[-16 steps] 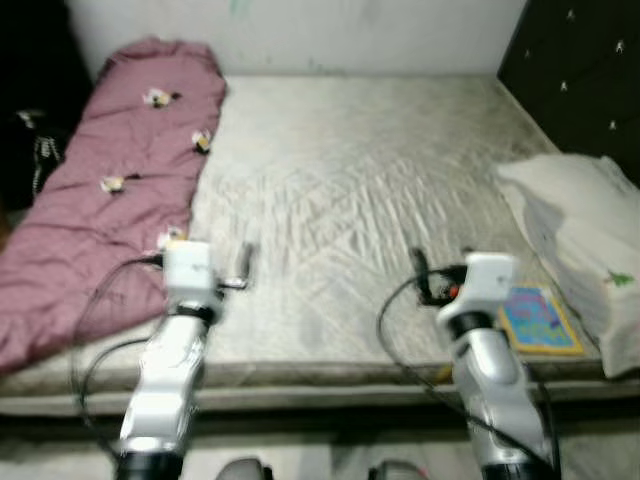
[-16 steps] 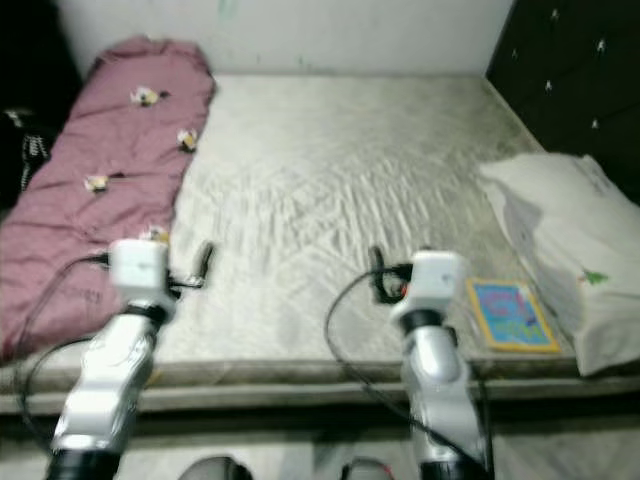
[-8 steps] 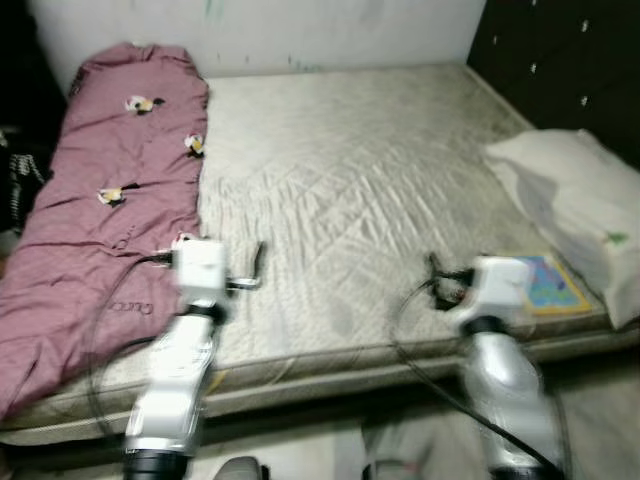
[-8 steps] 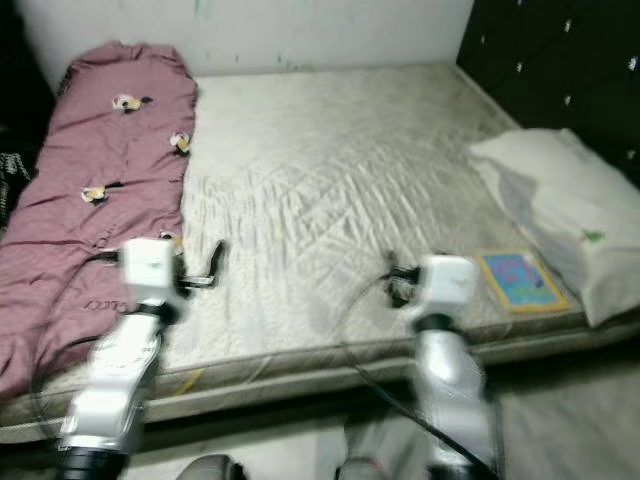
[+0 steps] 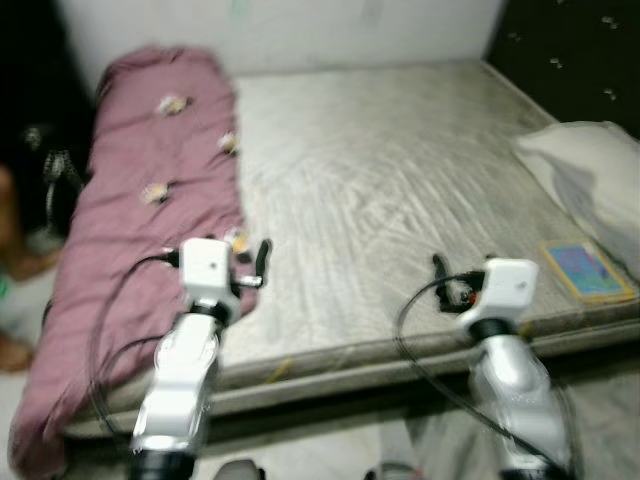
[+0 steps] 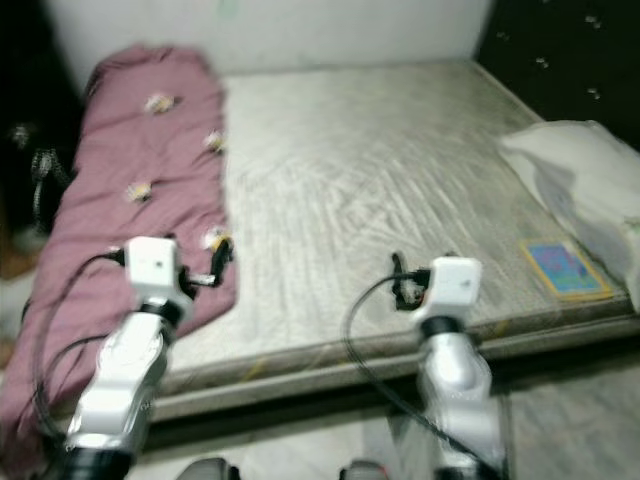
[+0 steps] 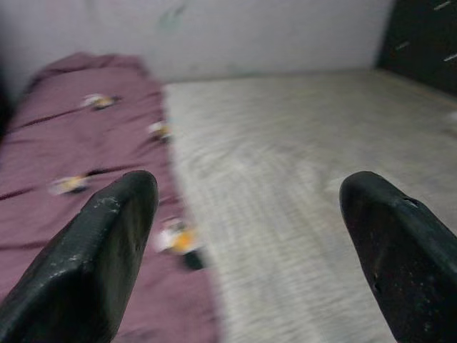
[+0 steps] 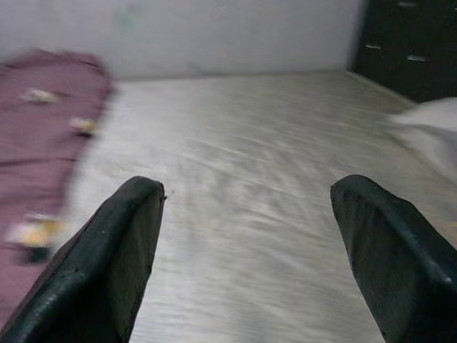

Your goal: Clean up the room

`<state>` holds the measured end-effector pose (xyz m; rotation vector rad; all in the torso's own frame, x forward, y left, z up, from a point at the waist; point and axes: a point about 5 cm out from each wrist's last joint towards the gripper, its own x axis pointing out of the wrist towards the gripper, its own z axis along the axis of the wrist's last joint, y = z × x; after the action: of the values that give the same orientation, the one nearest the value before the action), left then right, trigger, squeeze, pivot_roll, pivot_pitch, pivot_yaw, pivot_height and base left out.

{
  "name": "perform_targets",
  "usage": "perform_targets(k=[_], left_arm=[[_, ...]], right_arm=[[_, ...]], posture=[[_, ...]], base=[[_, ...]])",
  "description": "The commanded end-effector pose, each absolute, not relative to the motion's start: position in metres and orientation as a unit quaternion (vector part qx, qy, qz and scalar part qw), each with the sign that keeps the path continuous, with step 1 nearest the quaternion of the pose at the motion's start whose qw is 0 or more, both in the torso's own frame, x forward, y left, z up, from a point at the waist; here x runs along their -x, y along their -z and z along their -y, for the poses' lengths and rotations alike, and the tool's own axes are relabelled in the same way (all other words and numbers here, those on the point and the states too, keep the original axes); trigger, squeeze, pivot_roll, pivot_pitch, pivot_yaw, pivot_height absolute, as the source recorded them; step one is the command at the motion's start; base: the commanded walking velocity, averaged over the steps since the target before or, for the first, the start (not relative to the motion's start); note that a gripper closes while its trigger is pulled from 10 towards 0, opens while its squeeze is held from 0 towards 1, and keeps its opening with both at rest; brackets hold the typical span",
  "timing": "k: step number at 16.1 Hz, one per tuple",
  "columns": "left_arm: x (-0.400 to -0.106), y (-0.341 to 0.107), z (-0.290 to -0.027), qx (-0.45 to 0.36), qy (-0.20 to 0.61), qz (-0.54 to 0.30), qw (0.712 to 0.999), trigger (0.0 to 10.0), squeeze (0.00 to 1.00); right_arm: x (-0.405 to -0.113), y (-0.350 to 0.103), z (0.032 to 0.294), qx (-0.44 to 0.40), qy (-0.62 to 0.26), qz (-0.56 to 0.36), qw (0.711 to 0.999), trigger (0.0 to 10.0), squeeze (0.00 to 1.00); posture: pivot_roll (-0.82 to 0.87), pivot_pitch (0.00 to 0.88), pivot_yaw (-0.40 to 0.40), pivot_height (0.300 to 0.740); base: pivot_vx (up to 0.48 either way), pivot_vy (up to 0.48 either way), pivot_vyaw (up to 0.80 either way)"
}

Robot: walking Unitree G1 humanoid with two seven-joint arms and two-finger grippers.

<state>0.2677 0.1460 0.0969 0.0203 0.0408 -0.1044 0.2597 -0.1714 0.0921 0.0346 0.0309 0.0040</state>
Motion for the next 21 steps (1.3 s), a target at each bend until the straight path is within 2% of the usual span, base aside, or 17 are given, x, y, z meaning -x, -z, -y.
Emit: perform_targets(k=[1, 8, 15, 19, 21], left_arm=[[-0.2696, -0.1009, -0.1432, -0.01, 0.052, -0.013, 0.998, 10.0, 0.0], [-0.2708, -0.1035, -0.1452, 0.02, 0.041, -0.008, 0.999, 10.0, 0.0], [-0.2699, -0.1061, -0.1444, 0.005, 0.047, 0.004, 0.999, 10.0, 0.0], [-0.2671, -0.109, -0.1449, -0.015, 0.036, 0.014, 0.999, 10.0, 0.0], [-0.2667, -0.1107, -0.1448, -0.018, 0.04, 0.007, 0.999, 10.0, 0.0]], right_arm=[[-0.2592, -0.0944, 0.1766, -0.011, 0.004, -0.012, 1.0, 10.0, 0.0], [-0.259, -0.0952, 0.1746, -0.018, -0.002, -0.009, 1.0, 10.0, 0.0], [-0.2594, -0.095, 0.1725, -0.016, -0.011, -0.008, 1.0, 10.0, 0.0], [-0.2602, -0.0954, 0.1729, -0.019, -0.012, -0.006, 1.0, 10.0, 0.0], [-0.2629, -0.0988, 0.1723, -0.009, -0.017, 0.002, 1.0, 10.0, 0.0]], posture=[[-0.03, 0.024, 0.011, 0.74], [-0.03, 0.025, 0.01, 0.74], [-0.02, 0.021, 0.01, 0.74], [-0.02, 0.023, 0.011, 0.74], [0.0, 0.023, 0.011, 0.74]], base=[[0.0, 0.48, 0.0], [0.0, 0.477, 0.0], [0.0, 0.466, 0.0], [0.0, 0.075, 0.0], [0.0, 0.0, 0.71]])
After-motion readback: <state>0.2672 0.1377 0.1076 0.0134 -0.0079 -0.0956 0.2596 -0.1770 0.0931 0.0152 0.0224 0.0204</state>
